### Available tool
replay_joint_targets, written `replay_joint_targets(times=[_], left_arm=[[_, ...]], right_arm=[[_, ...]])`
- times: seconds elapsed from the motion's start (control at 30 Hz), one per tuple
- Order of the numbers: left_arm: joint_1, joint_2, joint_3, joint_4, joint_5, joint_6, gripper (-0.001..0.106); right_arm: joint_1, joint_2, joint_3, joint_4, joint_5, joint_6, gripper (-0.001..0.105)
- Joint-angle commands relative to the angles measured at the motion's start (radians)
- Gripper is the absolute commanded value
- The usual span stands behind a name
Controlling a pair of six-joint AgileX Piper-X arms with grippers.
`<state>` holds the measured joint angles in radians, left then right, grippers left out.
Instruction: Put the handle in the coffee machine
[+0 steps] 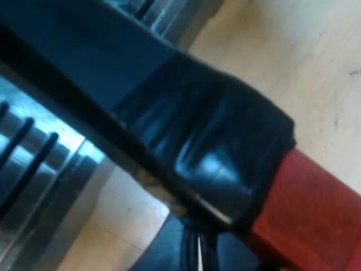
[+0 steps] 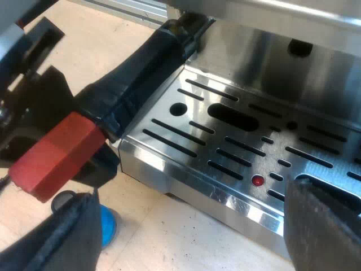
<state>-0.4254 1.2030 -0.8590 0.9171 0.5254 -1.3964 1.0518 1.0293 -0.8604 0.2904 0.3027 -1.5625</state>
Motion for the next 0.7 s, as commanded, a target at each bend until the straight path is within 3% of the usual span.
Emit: replay_joint_targets(times=[0.03, 0.23, 0.43, 0.57, 0.7], left_arm=[[-0.02, -0.093, 0.056, -0.12, -0.027, -0.074, 0.0], [-0.054, -0.15, 0.065, -0.238, -0.027, -0.153, 0.0], [-0.148, -0.15, 0.065, -0.301, 0.042, -0.123, 0.0], [-0.141, -0.15, 0.065, -0.37, 0.078, -0.121, 0.0], [-0.11, -0.158, 0.065, -0.321, 0.079, -0.121, 0.0]], right_arm=[[0.001, -0.006, -0.001, 0.007, -0.007, -0.004, 0.069], [0.001, -0.006, -0.001, 0.007, -0.007, -0.004, 0.069], [0.001, -0.006, -0.001, 0.007, -0.007, -0.004, 0.069], [0.001, -0.019, -0.001, 0.007, -0.007, -0.004, 0.069], [-0.002, -0.038, -0.001, 0.007, -0.007, -0.012, 0.069]])
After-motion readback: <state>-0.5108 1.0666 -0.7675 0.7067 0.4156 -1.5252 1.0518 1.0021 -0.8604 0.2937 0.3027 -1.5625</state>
